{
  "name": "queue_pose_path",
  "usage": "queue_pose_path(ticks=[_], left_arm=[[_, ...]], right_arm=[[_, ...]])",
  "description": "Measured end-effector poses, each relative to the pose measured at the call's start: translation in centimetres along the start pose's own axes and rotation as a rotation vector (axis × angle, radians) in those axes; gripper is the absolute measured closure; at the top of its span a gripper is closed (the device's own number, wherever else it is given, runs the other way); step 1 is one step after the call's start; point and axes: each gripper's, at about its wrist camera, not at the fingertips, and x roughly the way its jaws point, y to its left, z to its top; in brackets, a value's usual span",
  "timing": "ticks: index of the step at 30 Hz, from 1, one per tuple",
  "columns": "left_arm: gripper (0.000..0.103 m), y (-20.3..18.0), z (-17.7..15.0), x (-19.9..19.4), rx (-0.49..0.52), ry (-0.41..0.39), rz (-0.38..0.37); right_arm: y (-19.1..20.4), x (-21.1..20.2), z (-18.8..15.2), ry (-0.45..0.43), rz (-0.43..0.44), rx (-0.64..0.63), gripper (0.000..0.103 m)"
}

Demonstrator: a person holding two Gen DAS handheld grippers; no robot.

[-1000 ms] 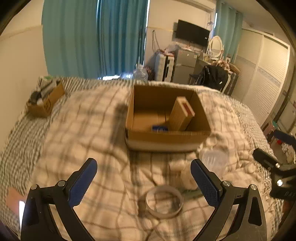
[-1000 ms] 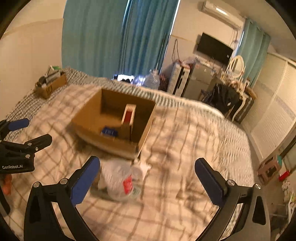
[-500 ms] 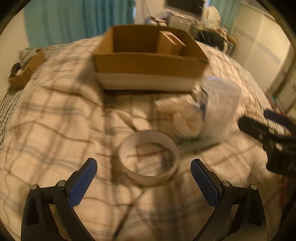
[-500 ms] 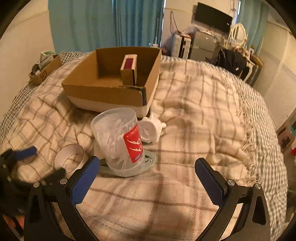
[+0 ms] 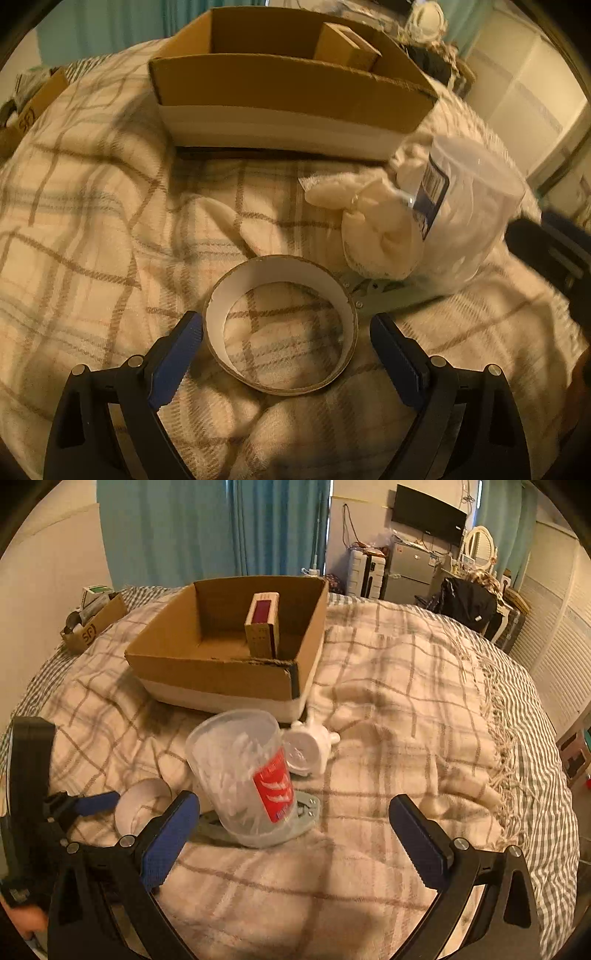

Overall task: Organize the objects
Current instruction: 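Grasp the white tape roll with the left tool while the right tool grasps the clear cup, then lower the tape roll and clear cup into the cardboard box and release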

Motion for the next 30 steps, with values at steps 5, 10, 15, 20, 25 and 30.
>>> queue_pose_path(ticks=[5,10,15,20,25,30], left_arm=[[0.018,0.9,-0.1,0.1,-0.038,0.018,-0.016],[0.019,1.0,-0.2,-1.5,-0.04,-0.005,-0.028],[0.019,1.5,0.0,-4.3,-0.042,-0.061,-0.022],[0.019,1.9,0.0,-6.8,-0.057,-0.124,-0.029],[0.019,2.6,-0.1,-8.8,-0.065,-0.182,-0.035],[0.019,2.8,1.0,-12.5,-0.059,-0.26,-0.03]], right_arm=[[1.1,0.5,1.0,0.001,0.019,-0.033,0.001],[2.6,1.6,2.0,0.011,0.013,-0.085,0.021],[3.4,1.2,1.8,0.016,0.033,-0.108,0.043],[3.4,-1.1,1.9,-0.02,0.046,-0.09,0.043],[4.0,-4.6,2.7,-0.077,0.064,-0.094,0.043],[4.6,-8.0,3.6,-0.136,0.074,-0.105,0.043]])
